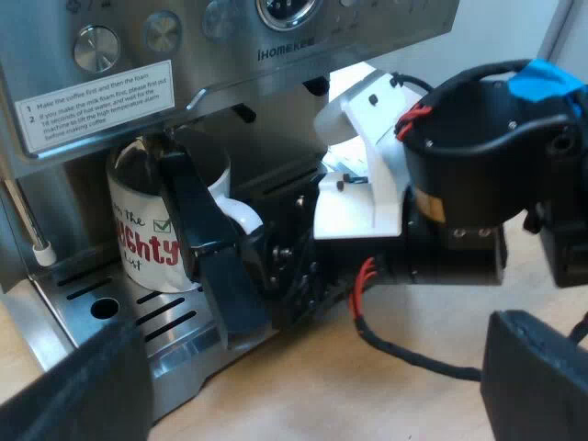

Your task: Remove mug from coffee machine

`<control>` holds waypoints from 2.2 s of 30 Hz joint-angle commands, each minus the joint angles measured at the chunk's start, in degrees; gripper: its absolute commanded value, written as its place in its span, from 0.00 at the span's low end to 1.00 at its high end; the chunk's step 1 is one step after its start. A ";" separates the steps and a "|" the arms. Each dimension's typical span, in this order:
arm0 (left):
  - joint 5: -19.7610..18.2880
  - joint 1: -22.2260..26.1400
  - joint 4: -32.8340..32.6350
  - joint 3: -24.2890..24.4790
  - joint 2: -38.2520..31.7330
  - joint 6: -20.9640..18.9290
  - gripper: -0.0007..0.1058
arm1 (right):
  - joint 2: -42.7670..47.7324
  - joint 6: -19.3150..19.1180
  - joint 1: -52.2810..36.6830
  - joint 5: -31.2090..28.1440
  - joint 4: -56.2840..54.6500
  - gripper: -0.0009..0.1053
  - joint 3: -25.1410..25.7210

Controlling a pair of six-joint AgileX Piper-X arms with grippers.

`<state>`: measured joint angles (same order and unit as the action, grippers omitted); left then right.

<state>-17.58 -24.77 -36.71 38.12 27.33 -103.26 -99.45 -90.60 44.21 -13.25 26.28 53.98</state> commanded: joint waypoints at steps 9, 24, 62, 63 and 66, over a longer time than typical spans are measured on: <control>-0.26 -0.20 0.59 0.11 0.03 -0.69 0.75 | -1.96 -0.82 0.14 -2.24 5.17 0.51 0.50; -0.26 -0.20 0.59 0.11 0.03 -0.69 0.75 | 0.21 -3.51 0.14 -1.97 4.74 0.01 0.50; -0.26 -0.20 0.59 0.11 0.03 -0.69 0.75 | 22.18 -7.10 4.16 -9.92 -4.23 0.01 -17.00; -0.26 -0.20 0.59 0.11 0.03 -0.69 0.75 | 23.35 -7.10 4.16 -9.92 -4.33 0.01 -17.57; -0.26 -0.20 0.59 0.11 0.03 -0.69 0.75 | 27.36 -7.10 4.16 -9.92 -5.30 0.01 -19.81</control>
<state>-17.58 -24.77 -36.71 38.12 27.33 -103.26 -73.77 -97.37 48.18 -22.43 19.36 33.96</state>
